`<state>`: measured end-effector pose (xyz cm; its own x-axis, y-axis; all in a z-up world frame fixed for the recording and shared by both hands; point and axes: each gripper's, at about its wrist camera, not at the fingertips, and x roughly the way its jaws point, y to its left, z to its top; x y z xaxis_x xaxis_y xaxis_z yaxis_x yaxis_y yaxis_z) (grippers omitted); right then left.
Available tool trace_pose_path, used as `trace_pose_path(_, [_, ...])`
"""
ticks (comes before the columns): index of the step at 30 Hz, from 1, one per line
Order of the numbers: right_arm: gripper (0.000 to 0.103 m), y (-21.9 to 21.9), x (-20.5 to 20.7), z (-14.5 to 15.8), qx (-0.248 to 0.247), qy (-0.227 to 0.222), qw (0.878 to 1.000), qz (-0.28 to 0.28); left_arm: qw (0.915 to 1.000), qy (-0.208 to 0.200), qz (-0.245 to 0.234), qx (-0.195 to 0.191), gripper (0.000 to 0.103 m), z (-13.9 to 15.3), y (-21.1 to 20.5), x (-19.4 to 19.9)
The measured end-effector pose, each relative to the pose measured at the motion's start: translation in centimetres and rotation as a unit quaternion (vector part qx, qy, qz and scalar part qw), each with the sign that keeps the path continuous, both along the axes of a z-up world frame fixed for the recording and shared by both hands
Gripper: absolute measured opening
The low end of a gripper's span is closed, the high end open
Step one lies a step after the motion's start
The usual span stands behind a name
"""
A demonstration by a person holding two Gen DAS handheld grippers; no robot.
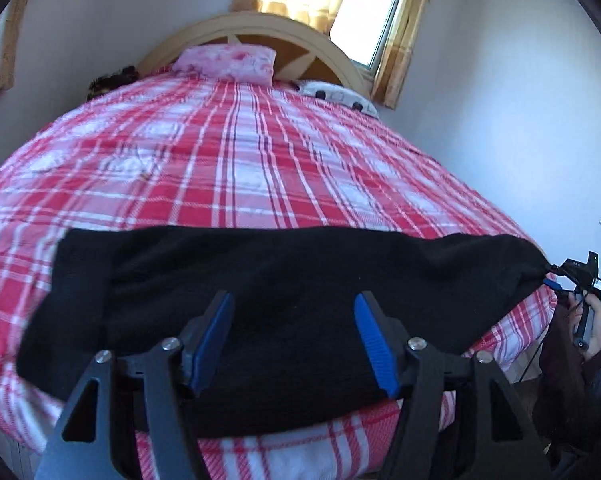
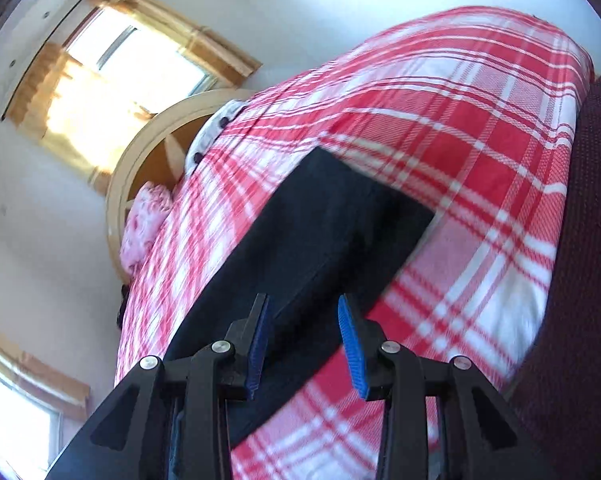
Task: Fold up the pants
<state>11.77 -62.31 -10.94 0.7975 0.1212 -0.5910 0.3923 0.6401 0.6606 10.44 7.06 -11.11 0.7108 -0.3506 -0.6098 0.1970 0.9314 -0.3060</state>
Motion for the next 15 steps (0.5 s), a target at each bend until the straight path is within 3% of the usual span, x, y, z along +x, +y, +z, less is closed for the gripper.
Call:
trace_pose_path(4, [0.037, -2.7, 2.4, -1.3, -0.001, 0.013, 1.000, -0.012, 0.9988, 0.040, 0.010, -0.025, 0.066, -2.1, 0.7, 1.7])
trace_pose_path(6, [0.033, -2.9, 3.7, -1.8, 0.000, 0.016, 1.000, -0.012, 0.9990, 0.035, 0.008, -0.027, 0.066, -2.4, 0.5, 1.1])
trace_pose_path(7, [0.009, -3.3, 3.8, -2.1, 0.008, 0.014, 1.000, -0.013, 0.9992, 0.033, 0.005, -0.020, 0.066, -2.3, 0.3, 1.0])
trace_pose_path(8, [0.004, -3.6, 3.8, -2.1, 0.007, 0.013, 1.000, -0.011, 0.9993, 0.033, 0.004, -0.015, 0.066, -2.3, 0.1, 0.8])
trace_pose_path(12, [0.003, -3.9, 2.8, 0.1, -0.006, -0.037, 0.999, -0.003, 0.9992, 0.035, 0.006, -0.017, 0.066, -2.4, 0.1, 0.9])
trace_pose_path(15, [0.003, -4.5, 2.1, -0.7, -0.014, -0.017, 1.000, -0.015, 0.9992, 0.034, 0.008, -0.020, 0.066, -2.4, 0.1, 0.9])
